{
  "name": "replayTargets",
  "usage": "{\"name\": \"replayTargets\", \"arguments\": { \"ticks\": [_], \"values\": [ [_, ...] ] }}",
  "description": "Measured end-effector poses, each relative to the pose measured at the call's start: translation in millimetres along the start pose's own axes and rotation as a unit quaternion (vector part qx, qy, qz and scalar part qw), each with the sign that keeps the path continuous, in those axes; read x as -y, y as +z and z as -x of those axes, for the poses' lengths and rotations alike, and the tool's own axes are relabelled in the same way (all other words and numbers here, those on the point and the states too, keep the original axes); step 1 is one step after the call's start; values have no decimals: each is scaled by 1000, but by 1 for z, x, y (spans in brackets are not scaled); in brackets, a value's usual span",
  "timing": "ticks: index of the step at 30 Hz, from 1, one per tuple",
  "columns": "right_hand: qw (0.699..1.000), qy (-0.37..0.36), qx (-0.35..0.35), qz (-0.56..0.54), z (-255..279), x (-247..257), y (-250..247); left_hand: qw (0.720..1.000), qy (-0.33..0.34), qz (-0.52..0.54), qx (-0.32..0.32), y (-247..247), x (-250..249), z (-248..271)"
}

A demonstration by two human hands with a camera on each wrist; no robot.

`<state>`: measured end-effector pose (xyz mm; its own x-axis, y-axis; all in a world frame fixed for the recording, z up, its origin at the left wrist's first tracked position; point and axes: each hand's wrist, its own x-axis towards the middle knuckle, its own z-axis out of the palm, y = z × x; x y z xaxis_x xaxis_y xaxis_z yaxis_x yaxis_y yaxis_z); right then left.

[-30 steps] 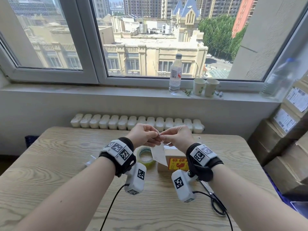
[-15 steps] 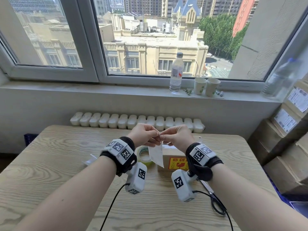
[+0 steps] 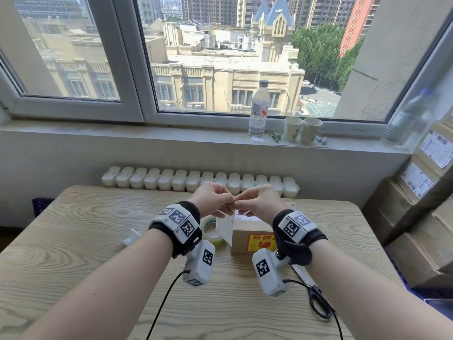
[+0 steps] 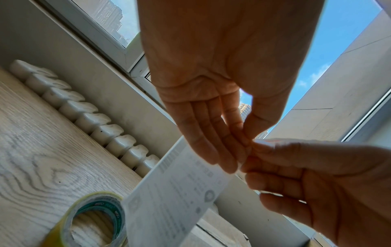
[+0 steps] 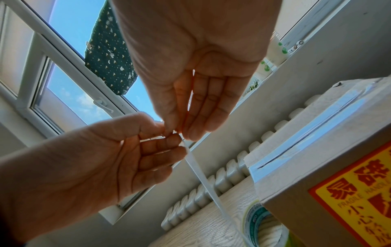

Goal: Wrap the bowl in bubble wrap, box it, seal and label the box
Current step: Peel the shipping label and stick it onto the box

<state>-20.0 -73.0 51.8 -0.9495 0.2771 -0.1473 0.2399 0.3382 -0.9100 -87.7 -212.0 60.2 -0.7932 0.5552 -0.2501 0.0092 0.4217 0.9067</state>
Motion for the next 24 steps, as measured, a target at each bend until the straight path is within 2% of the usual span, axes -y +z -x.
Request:
{"name": "replayTargets", "arguments": {
  "ticks": [10,24],
  "values": [
    [1000,18,-3,26,0,1,-1,997,28,-70,-11,1,4,-1],
    [999,42,3,16,2,5,0,994,40,-100,-10,4,7,-2]
  ]
}}
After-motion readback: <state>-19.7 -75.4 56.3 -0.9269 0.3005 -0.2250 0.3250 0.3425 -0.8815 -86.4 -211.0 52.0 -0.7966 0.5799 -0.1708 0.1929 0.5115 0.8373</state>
